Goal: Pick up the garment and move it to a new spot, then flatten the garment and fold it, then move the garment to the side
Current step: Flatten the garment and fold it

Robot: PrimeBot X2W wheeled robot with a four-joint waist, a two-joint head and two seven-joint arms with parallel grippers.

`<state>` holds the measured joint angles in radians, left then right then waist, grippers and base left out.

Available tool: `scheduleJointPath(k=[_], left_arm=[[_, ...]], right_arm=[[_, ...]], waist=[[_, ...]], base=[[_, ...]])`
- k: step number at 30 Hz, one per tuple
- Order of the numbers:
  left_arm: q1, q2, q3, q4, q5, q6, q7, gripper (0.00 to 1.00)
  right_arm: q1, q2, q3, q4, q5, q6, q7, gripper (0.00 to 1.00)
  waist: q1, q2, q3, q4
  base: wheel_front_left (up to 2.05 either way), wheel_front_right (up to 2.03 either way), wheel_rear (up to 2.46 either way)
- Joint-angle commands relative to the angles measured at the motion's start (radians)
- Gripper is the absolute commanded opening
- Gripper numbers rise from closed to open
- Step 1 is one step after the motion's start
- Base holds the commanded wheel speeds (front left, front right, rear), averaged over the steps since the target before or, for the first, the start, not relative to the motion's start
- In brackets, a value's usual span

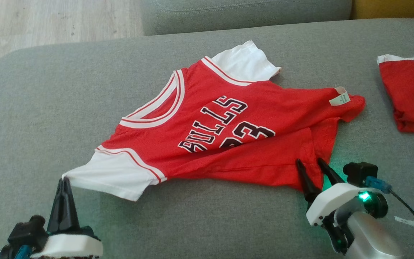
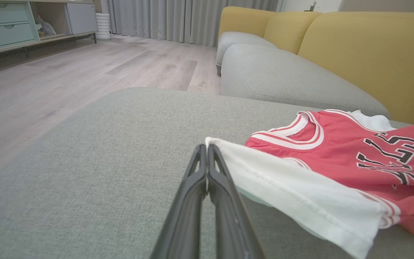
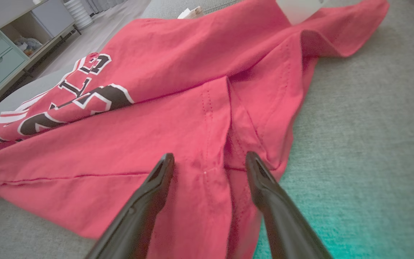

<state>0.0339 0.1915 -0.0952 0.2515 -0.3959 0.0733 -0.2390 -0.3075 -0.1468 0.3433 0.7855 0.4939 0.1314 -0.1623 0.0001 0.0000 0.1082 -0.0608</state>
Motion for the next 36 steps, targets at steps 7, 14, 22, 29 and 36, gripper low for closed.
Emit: scheduleJointPath(k=[7, 14, 22, 29, 36], left_arm=[[-0.053, 0.01, 0.024, -0.024, -0.008, 0.006, -0.009, 0.0], [-0.051, 0.014, 0.023, -0.017, -0.008, 0.008, -0.011, 0.0], [-0.043, 0.01, 0.023, -0.026, -0.013, 0.008, -0.015, 0.0], [-0.072, 0.015, 0.034, -0.161, -0.04, -0.021, -0.012, 0.0], [-0.248, 0.025, 0.027, -0.378, -0.079, -0.04, 0.064, 0.0]], right_arm=[[-0.035, -0.003, 0.019, 0.009, -0.02, -0.001, -0.013, 0.35], [-0.028, 0.005, 0.005, 0.015, -0.044, -0.001, -0.014, 0.23], [0.004, 0.0, -0.03, -0.026, -0.082, -0.001, -0.013, 0.0], [0.076, -0.076, -0.094, -0.25, -0.125, -0.001, 0.031, 0.0], [0.063, -0.209, -0.193, -0.686, -0.149, -0.001, 0.199, 0.0]], waist=[[-0.0001, 0.0, 0.001, -0.001], [-0.0001, 0.0, -0.005, -0.007], [-0.0001, 0.0, -0.046, -0.012], [-0.0001, 0.0, -0.137, -0.016], [-0.0001, 0.0, -0.194, -0.04]], base=[[0.0, 0.0, 0.0], [0.0, 0.0, 0.0], [0.0, 0.0, 0.0], [0.0, 0.0, 0.0], [0.0, 0.0, 0.0]])
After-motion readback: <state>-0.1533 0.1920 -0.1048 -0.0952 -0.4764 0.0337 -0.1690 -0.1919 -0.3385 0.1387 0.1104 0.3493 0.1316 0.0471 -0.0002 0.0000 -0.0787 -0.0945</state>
